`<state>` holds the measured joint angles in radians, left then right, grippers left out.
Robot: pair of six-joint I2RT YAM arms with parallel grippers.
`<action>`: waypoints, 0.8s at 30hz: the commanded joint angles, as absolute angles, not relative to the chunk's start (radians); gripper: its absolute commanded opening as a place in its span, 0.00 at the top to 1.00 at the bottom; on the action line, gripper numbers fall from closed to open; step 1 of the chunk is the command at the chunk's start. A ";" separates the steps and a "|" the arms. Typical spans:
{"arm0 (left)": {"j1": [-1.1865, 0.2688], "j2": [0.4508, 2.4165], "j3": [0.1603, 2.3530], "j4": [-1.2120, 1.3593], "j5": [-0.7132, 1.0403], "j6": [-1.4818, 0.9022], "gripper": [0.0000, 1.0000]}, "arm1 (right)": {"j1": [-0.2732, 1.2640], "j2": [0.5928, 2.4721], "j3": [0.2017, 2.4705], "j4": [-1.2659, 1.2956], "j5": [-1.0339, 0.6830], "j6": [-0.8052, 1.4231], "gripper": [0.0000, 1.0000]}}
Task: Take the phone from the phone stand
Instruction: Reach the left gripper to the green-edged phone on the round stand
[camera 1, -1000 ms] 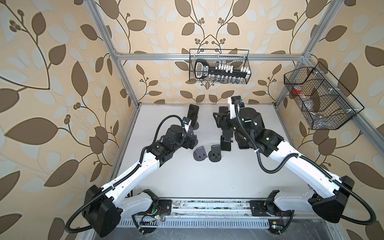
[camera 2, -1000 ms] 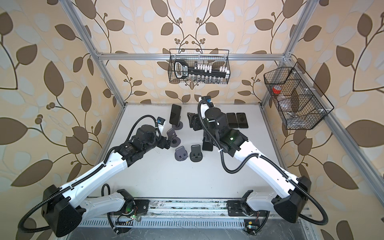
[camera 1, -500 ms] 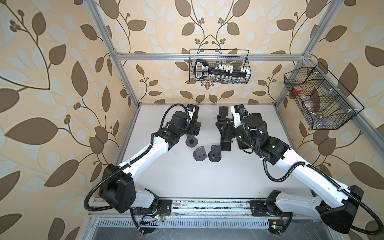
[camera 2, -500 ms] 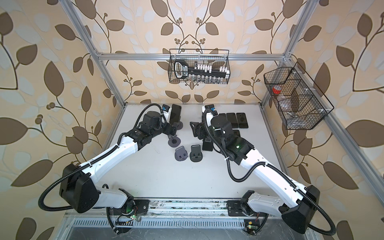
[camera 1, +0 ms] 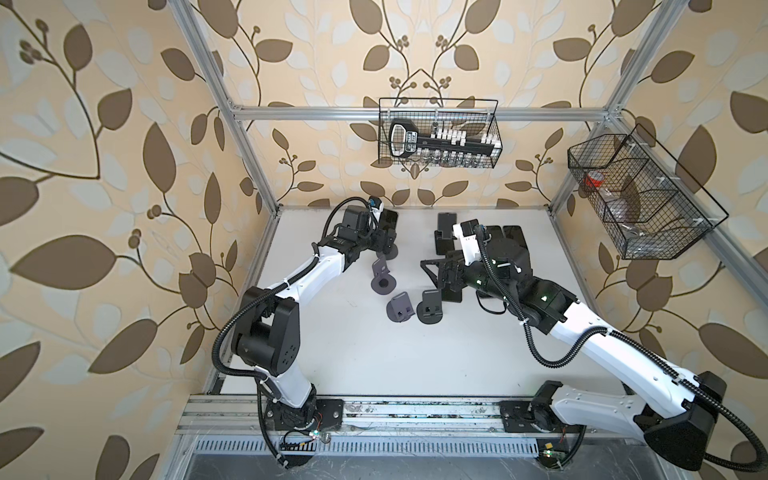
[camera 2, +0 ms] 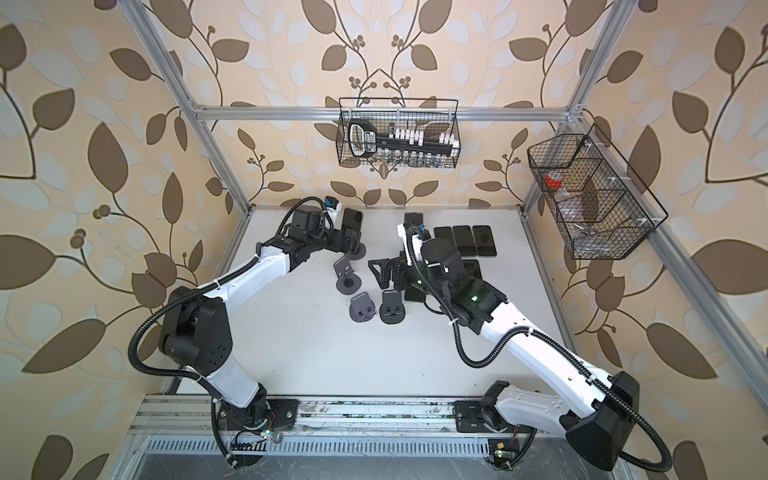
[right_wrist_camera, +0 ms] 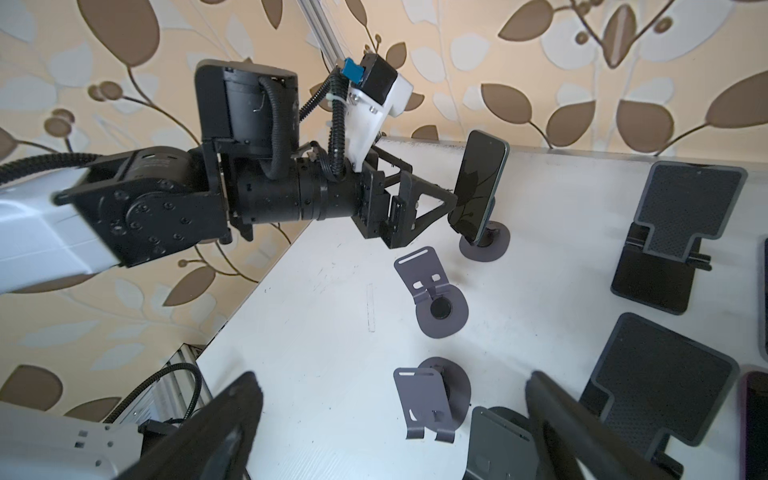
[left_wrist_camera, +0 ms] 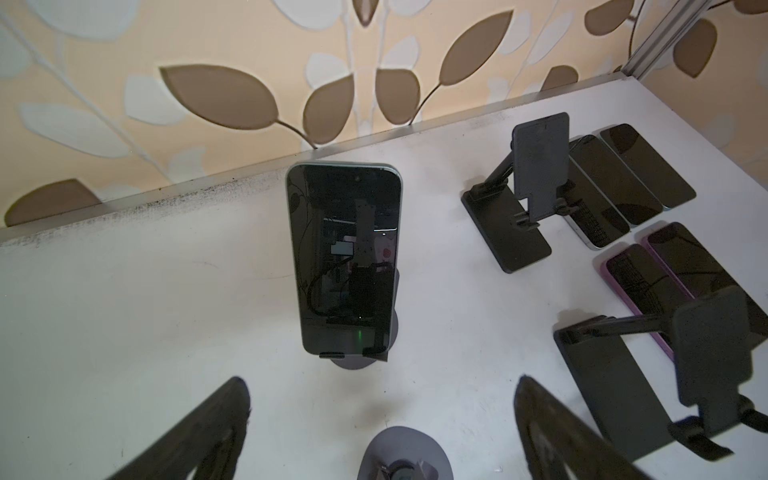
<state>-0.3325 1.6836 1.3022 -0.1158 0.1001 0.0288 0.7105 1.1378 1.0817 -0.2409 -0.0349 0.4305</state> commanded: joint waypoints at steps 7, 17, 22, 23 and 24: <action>-0.325 1.785 1.449 -0.095 0.160 0.059 0.01 | 0.706 1.089 1.027 -0.226 -0.050 0.468 0.01; -0.325 1.877 1.543 -0.114 0.117 0.080 0.02 | 0.707 1.081 1.020 -0.225 -0.036 0.454 0.00; -0.325 1.901 1.562 -0.113 0.116 0.081 0.02 | 0.707 1.069 1.008 -0.226 -0.024 0.440 0.00; -0.325 1.909 1.570 -0.116 0.114 0.083 0.02 | 0.707 1.070 1.006 -0.226 -0.023 0.438 0.00; -0.325 1.917 1.579 -0.121 0.115 0.085 0.02 | 0.707 1.071 1.007 -0.228 -0.023 0.436 0.00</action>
